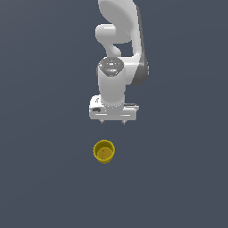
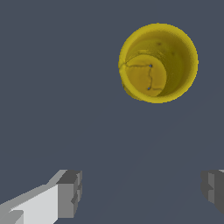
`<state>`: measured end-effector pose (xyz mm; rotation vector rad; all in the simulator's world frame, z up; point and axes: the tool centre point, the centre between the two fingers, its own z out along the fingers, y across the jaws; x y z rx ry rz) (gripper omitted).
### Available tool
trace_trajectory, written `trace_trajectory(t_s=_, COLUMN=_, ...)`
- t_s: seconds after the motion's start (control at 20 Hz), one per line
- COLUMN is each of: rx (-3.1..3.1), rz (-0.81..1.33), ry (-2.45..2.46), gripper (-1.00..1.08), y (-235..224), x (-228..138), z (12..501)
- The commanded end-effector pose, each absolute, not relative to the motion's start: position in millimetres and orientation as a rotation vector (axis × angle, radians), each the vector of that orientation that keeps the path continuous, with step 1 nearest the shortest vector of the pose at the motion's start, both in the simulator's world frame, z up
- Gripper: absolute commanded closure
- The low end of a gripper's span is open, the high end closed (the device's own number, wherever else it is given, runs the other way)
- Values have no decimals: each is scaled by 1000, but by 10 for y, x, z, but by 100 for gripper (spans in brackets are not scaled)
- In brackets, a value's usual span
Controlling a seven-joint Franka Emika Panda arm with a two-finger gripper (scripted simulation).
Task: Pick up the object and move it to a goal position.
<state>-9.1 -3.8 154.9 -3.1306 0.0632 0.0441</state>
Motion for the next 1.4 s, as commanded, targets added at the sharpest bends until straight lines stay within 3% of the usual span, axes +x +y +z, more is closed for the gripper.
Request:
trace_trajectory(t_s=0.0, rx=-3131, rz=44, ry=63, gripper=-20, y=-38, x=-91, z=1549)
trace_trajectory(t_s=0.65, rx=-3143, rz=64, ry=205, gripper=-20, y=15, x=41, z=1480)
trace_trajectory(t_s=1.35, rx=-3134, rz=132, ry=692, gripper=-20, y=93, x=504, z=1224)
